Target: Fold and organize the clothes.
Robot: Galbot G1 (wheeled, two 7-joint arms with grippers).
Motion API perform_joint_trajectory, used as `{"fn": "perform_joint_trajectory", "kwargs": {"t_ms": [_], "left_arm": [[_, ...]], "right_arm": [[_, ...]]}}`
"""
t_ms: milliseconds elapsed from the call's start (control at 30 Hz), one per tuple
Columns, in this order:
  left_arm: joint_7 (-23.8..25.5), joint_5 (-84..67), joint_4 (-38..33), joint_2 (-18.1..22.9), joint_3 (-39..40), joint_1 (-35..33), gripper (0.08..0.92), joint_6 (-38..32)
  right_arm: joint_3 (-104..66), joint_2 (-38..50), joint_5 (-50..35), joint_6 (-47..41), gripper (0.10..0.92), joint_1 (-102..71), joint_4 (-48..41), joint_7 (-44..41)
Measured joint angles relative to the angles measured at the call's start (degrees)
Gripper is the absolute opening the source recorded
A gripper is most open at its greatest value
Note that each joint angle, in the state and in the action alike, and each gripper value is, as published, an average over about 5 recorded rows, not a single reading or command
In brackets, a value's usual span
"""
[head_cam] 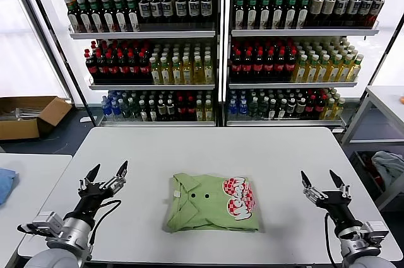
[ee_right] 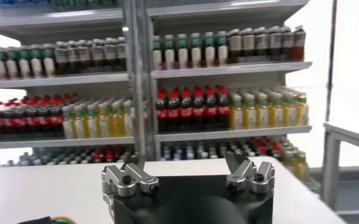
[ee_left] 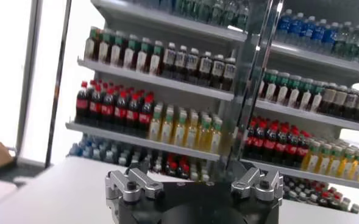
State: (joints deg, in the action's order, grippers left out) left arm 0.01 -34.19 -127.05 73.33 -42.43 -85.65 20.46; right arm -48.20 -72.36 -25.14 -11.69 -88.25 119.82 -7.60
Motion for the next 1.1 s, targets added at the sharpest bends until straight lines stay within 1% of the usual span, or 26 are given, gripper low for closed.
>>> {"fn": "perform_joint_trajectory", "kwargs": {"t_ms": [233, 567, 833, 1100], "left_arm": [[4.1, 2.6, 1.2, 1.0, -4.0, 0.1, 0.823, -1.1], [8.5, 4.4, 2.6, 2.4, -7.6, 1.1, 0.823, -1.9], [10.2, 5.0, 3.2, 3.2, -8.9, 1.4, 0.823, -2.0], [10.8, 5.2, 3.7, 3.4, -9.4, 1.5, 0.823, -2.2]], "right_arm": [[-3.1, -0.6, 0.0, 1.1, 0.823, -0.7, -1.7, -1.3], [-5.4, -2.0, 0.3, 1.9, 0.823, -1.8, -1.8, -2.2], [-6.3, -2.9, 0.9, 2.0, 0.823, -2.2, -1.7, -2.6], [-6.3, -3.2, 1.4, 1.6, 0.823, -2.8, -1.1, -2.7]]}}
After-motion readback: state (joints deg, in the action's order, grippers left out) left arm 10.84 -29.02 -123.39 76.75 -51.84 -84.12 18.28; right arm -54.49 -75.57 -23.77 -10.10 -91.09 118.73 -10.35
